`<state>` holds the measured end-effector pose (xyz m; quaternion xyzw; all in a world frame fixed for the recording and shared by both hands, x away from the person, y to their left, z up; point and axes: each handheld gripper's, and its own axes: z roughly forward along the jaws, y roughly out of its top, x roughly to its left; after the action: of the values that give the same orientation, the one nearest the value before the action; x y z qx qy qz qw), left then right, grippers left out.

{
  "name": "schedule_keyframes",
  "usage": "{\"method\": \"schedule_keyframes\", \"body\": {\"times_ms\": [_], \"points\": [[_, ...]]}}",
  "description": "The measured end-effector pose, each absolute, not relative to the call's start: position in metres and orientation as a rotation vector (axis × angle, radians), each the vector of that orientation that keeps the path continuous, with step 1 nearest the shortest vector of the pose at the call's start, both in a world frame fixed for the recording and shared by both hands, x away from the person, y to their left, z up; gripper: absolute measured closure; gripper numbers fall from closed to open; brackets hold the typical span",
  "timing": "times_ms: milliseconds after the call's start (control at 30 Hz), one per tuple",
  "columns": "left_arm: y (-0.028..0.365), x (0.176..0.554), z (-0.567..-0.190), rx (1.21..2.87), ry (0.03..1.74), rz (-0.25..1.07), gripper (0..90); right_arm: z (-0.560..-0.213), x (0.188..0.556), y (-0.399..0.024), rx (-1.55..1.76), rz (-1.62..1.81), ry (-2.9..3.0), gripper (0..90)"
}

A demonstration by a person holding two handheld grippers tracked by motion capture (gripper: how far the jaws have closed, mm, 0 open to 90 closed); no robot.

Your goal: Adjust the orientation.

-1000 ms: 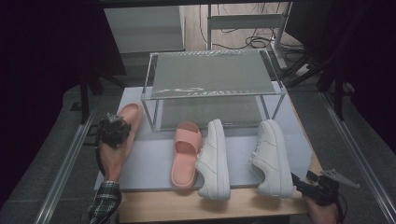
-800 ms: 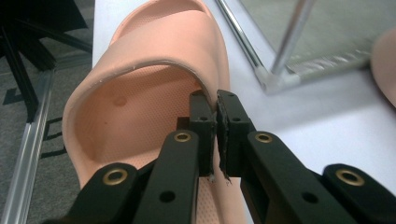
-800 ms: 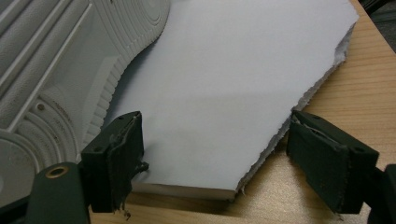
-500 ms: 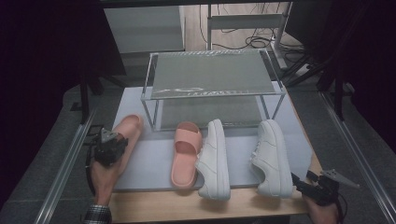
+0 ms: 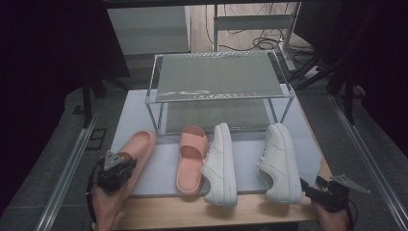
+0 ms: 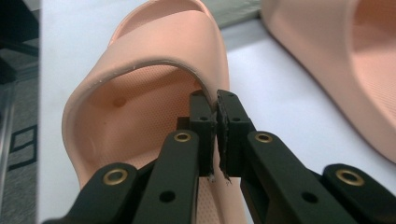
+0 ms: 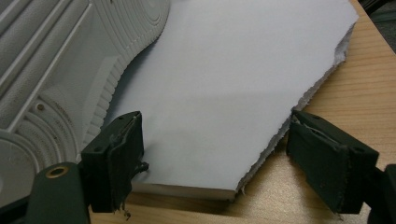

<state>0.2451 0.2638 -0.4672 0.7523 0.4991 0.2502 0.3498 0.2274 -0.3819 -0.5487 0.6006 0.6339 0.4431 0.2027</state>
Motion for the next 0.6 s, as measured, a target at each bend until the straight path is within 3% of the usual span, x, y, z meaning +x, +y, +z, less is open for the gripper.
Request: {"method": "schedule_keyframes", "body": {"times_ms": [267,600], "points": [[0.238,0.236,-0.468,1.972,1.218,0.626,86.0,-0.549,0.227,-0.382,1.677,1.236,1.769,19.1],[0.203,0.255,-0.464,1.977,1.167,0.667,85.9,-0.549,0.227,-0.382,1.677,1.236,1.769,19.0]]}}
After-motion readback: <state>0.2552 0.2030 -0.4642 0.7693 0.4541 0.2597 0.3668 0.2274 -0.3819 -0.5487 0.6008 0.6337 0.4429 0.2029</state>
